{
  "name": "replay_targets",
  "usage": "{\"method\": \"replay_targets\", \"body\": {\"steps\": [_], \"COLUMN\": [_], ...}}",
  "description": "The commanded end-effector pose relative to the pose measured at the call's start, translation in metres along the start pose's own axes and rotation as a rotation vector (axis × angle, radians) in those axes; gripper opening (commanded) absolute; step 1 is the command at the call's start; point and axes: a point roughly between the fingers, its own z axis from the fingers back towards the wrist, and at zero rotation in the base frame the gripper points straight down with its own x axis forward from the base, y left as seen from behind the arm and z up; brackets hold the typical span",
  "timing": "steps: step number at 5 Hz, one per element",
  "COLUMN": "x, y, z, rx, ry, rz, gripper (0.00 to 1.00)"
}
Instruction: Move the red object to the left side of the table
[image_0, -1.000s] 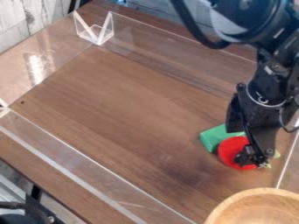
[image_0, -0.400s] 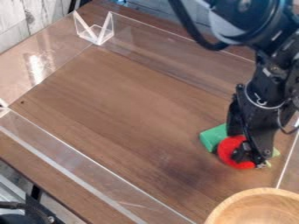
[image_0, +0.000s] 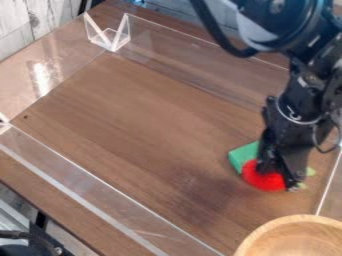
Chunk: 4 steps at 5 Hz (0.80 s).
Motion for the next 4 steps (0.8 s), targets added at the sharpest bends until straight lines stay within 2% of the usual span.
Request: {"method": "replay_targets", "body": {"steps": [1, 2, 3, 4], "x": [0.004, -0.007, -0.009, -0.013], "y": [0.022, 0.050, 0.053, 0.056], "z": [0.045, 0.072, 0.076, 0.083], "rx": [0.073, 0.116, 0.105, 0.105], "ry": [-0.071, -0.086, -0.108, -0.114], "rz": [0.036, 0.082, 0.083, 0.093], "gripper": [0.00, 0.00, 0.00, 0.00]}}
